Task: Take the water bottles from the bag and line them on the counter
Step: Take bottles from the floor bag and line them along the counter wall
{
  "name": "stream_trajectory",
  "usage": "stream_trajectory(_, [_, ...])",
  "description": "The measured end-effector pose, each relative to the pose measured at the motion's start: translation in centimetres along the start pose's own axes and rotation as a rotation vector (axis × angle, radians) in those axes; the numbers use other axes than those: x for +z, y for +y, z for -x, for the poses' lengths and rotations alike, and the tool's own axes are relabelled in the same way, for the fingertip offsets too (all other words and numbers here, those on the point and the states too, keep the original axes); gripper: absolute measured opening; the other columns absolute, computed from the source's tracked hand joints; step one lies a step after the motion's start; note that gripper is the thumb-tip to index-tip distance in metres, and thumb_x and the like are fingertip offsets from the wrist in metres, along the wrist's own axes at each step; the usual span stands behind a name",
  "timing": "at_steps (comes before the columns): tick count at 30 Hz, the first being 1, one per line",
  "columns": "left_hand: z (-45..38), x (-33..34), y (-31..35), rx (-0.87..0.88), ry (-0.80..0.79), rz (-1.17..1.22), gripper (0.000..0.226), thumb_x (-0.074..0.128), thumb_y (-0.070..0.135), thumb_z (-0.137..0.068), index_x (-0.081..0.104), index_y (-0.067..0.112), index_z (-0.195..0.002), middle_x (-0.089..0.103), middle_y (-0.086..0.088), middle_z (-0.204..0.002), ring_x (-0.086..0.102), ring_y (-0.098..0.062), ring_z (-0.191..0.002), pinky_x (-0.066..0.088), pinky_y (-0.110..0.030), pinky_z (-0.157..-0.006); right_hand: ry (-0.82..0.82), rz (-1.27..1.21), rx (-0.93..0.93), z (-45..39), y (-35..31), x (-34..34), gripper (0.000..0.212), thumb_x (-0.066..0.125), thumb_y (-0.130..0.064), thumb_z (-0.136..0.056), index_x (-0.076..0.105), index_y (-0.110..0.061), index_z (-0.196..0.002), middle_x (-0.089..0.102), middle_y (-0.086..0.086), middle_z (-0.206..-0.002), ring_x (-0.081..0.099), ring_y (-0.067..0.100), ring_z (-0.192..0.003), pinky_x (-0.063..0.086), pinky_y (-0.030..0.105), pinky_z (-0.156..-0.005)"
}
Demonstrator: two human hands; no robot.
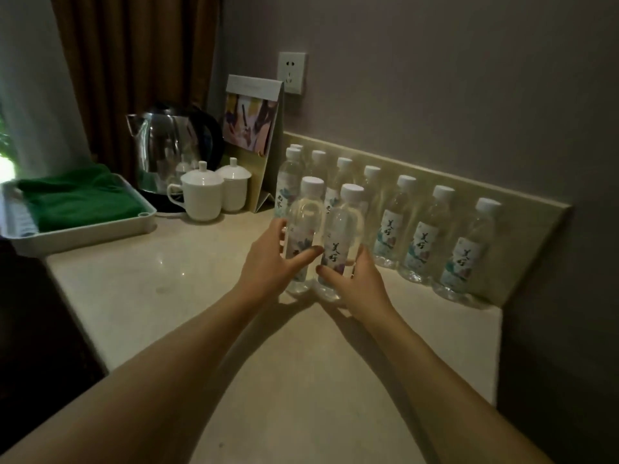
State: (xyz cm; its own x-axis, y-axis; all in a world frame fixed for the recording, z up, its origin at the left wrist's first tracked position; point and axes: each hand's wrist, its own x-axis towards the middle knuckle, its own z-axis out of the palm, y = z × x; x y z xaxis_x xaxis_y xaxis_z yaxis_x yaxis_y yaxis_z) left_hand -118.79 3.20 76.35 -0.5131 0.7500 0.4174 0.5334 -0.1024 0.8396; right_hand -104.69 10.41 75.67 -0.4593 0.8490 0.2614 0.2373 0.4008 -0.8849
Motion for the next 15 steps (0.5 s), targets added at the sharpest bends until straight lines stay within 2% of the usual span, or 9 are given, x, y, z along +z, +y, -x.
stream_trajectory(3, [-1.9,0.0,-0.9,0.036,0.005,-0.004,0.06,0.076,0.042,-0.08,0.046,0.028,-0.132,0.061,0.006,-0.126,0.06,-0.012,-0.112,0.054,-0.038,-0.094,0.046,0.101,0.004,-2.2,0.7,1.4,0.072,0.074,-0.038,-0.08,0.036,-0.022,-0.139,0.055,-0.001,-0.129,0.058,0.016,-0.114,0.049,0.038,-0.097])
stream_trajectory(7, [-4.4,0.1,-2.1,0.036,-0.023,0.009,0.055,0.074,0.038,-0.083,0.048,0.028,-0.131,0.061,0.007,-0.124,0.059,-0.008,-0.106,0.053,-0.03,-0.089,0.085,0.179,0.057,-4.3,1.0,2.9,0.088,0.071,-0.052,-0.076,0.029,-0.018,-0.145,0.049,0.003,-0.141,0.05,0.024,-0.127,0.045,0.046,-0.104])
stream_trajectory(9, [-5.7,0.3,-2.9,0.045,-0.025,0.009,0.049,0.074,0.039,-0.083,0.05,0.031,-0.126,0.063,0.008,-0.12,0.062,-0.01,-0.106,0.055,-0.032,-0.089,0.119,0.174,0.074,-5.2,1.0,3.3,0.084,0.072,-0.048,-0.078,0.03,-0.016,-0.143,0.051,0.003,-0.138,0.053,0.023,-0.123,0.046,0.044,-0.102])
stream_trajectory(12, [-7.6,0.7,-3.9,0.068,-0.026,-0.013,0.049,0.073,0.042,-0.083,0.052,0.03,-0.125,0.064,0.007,-0.121,0.062,-0.01,-0.105,0.056,-0.033,-0.088,0.165,0.142,0.078,-6.2,1.0,3.9,0.067,0.072,-0.033,-0.084,0.032,-0.018,-0.136,0.057,0.0,-0.125,0.059,0.015,-0.107,0.049,0.032,-0.092])
stream_trajectory(15, [-9.7,0.8,-5.1,0.129,-0.049,-0.083,0.052,0.072,0.046,-0.081,0.053,0.025,-0.124,0.059,0.001,-0.12,0.058,-0.014,-0.106,0.055,-0.04,-0.091,0.234,0.144,0.083,-7.4,1.0,4.7,0.067,0.072,-0.03,-0.084,0.03,-0.017,-0.135,0.059,0.0,-0.121,0.061,0.016,-0.107,0.051,0.034,-0.091])
